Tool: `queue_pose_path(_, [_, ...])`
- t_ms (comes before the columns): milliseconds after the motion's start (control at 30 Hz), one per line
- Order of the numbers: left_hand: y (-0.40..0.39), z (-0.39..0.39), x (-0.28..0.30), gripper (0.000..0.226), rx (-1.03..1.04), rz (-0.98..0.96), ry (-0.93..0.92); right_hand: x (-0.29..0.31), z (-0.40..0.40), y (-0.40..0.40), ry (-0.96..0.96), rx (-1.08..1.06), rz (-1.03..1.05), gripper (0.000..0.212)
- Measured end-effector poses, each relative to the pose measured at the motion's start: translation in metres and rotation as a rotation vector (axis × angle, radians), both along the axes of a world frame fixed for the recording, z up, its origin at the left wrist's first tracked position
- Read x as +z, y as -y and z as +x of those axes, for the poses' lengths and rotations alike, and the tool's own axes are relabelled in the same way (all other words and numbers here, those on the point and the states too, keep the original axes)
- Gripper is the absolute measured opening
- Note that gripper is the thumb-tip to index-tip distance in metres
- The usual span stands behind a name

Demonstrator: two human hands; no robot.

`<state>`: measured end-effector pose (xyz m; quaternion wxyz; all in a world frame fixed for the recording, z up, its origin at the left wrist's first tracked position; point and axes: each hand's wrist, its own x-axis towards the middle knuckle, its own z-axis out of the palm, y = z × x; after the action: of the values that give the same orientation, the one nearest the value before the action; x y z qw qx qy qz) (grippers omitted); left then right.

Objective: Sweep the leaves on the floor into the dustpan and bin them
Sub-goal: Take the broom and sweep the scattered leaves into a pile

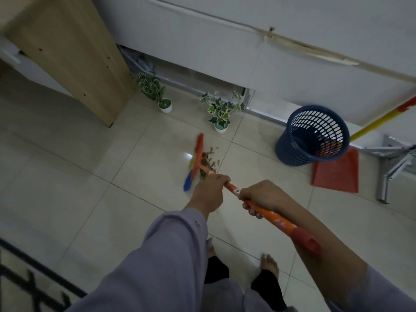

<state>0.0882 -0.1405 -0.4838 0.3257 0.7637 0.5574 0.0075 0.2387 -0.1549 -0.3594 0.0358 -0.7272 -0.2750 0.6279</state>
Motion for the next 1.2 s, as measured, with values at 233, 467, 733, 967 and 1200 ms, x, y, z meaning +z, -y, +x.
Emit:
queue_pose_path(233, [-0.014, -0.026, 0.021, 0.051, 0.089, 0.061, -0.016, 0.051, -0.023, -0.012, 0.430, 0.810, 0.353, 0.019])
queue_pose_path(467, [-0.007, -0.041, 0.012, 0.047, 0.068, -0.055, -0.118, 0.019, -0.035, -0.015, 0.743, 1.047, 0.540, 0.026])
queue_pose_path(733, [0.014, -0.070, -0.009, 0.045, 0.081, -0.176, -0.182, -0.033, -0.049, -0.016, 0.723, 1.039, 0.471, 0.020])
queue_pose_path(967, [0.021, -0.051, -0.005, 0.053, 0.069, -0.185, -0.128, -0.031, -0.050, 0.022, 0.592, 0.988, 0.392, 0.029])
queue_pose_path(1200, [0.026, -0.016, 0.004, 0.063, 0.014, -0.146, -0.056, -0.015, -0.039, 0.031, 0.666, 0.906, 0.437, 0.007])
